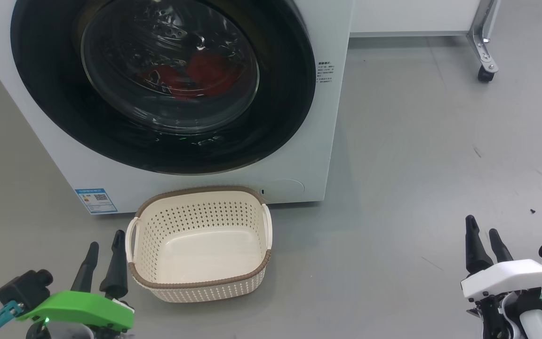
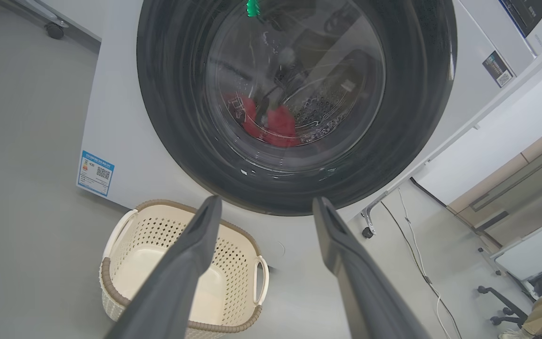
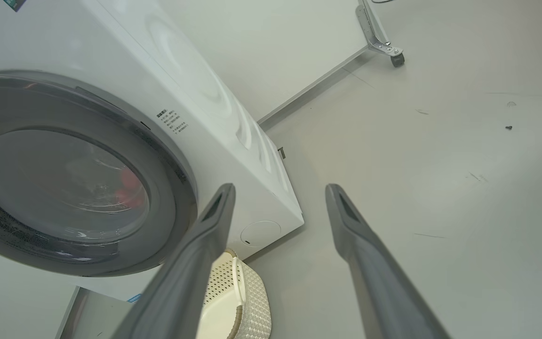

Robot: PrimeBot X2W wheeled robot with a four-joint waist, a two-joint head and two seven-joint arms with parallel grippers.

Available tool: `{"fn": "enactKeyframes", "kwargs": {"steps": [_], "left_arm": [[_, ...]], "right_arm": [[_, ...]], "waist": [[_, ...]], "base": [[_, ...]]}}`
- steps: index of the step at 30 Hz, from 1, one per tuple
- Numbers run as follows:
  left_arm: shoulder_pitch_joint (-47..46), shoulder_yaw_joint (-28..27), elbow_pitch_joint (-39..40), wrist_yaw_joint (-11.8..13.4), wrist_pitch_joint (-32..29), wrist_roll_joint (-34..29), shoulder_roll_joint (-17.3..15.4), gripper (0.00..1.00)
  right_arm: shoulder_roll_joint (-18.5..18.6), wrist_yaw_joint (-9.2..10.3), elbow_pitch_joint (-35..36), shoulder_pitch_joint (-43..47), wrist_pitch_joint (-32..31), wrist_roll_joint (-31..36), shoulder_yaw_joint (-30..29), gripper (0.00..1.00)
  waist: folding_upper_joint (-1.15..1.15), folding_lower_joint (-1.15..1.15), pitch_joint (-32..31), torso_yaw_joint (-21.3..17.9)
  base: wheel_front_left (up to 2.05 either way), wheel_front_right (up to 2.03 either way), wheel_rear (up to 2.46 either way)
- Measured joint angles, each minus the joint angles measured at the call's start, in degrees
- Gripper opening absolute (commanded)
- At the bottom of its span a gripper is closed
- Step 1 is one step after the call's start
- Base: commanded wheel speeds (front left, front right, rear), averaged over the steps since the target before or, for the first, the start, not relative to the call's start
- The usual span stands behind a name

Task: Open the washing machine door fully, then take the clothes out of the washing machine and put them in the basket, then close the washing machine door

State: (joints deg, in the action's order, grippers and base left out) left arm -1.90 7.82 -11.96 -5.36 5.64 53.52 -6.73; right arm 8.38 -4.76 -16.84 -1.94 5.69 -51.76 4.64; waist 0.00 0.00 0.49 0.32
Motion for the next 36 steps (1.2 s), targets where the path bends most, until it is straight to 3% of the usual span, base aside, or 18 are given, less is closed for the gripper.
{"fn": "enactKeyframes", "kwargs": {"steps": [17, 36], "left_arm": [[0.0, 3.5, -0.3, 2.3, 3.4, -13.2, -0.1, 1.00], [0.1, 5.3, -0.2, 3.6, 7.2, -25.9, 0.4, 1.00]], "right_arm": [[0.7, 2.47, 0.3, -0.1, 3.2, 15.1, 4.6, 1.00], [0.3, 5.50, 0.7, -0.3, 7.0, 28.1, 4.7, 1.00]], "waist": [[0.00, 0.00, 0.0, 0.2], [0.00, 0.00, 0.2, 0.3]], "base": [[0.00, 0.00, 0.00], [0.00, 0.00, 0.00]]}}
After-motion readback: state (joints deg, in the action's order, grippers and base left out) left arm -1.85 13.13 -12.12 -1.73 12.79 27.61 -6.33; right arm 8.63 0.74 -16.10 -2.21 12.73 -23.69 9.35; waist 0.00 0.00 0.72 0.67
